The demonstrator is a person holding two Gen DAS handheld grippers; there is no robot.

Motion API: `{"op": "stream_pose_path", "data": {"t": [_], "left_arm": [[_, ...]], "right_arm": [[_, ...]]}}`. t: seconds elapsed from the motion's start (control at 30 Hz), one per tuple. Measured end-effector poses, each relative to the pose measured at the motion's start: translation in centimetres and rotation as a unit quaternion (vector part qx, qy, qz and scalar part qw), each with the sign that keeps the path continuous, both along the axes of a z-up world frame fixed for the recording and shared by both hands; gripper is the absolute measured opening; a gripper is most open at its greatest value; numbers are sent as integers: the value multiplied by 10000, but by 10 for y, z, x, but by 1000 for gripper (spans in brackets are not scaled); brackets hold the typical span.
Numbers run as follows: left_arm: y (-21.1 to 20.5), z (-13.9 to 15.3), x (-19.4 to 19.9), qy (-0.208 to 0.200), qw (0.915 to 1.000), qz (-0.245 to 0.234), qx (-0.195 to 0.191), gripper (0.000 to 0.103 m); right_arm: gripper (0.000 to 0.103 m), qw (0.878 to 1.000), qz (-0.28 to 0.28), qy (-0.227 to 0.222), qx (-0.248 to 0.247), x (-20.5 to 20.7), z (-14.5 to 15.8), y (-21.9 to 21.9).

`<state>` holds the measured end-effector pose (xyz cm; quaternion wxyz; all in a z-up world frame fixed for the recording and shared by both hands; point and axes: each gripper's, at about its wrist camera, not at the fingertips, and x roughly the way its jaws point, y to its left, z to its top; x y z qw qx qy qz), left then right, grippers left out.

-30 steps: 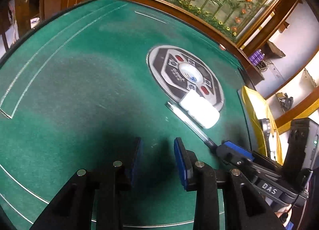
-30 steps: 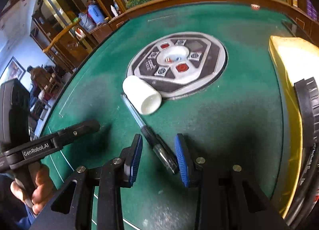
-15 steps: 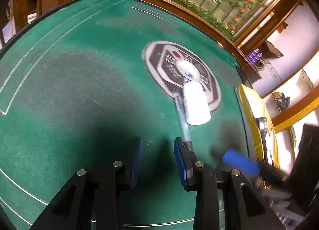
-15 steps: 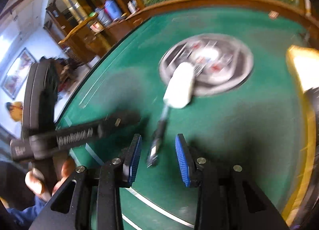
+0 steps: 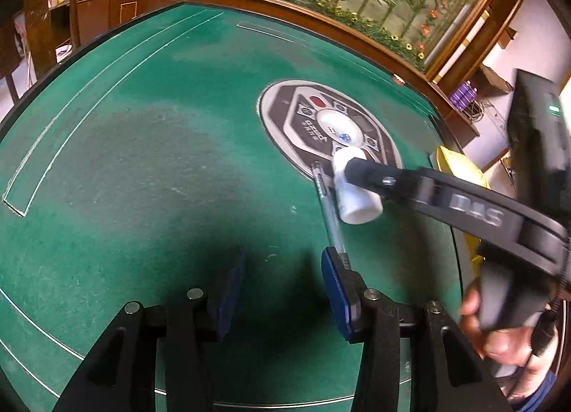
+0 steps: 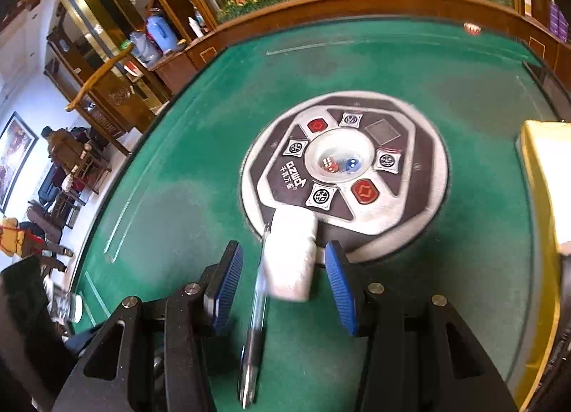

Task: Organize rigid objects
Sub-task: 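Grasp the white bottle with right tool while left tool grasps the clear pen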

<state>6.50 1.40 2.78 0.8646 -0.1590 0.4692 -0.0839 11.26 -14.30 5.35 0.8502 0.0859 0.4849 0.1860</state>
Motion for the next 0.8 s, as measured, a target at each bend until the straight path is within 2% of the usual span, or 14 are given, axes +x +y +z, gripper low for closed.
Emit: {"op": "stream_pose_path", "data": {"t": [0.07,0.1,0.2,0.37,0.53,0.63,0.73,0.8], "left_arm": [[-1,0,-1,3,10000,-14,7,47],[-1,0,-1,7,10000,-31,24,47],[-3,0,-2,-12,10000,-75,61,48],[-14,2,-5,-81,9994,-274,213,48],[-39,4,-11,-223,9961,-522,675,48],[-49,0,-10,-152,9952,-493,832,48],[-63,0,-9,-161,9907,-437,1280,45],[-71,-1,-9,-195,9882,-463,1448,45]], "right_arm": [[43,9998,-11,173,-30,5,-10,4],[34,9998,-37,207,32,5,-13,5],[33,9998,-81,201,44,-2,-10,-2],[32,9997,-145,-152,121,-35,8,-29],[32,9981,-251,-425,370,-65,8,-57],[32,9971,-294,-478,508,-68,3,-69],[32,9962,-308,-457,671,-67,1,-79],[32,9959,-275,-489,707,-68,1,-79]]}}
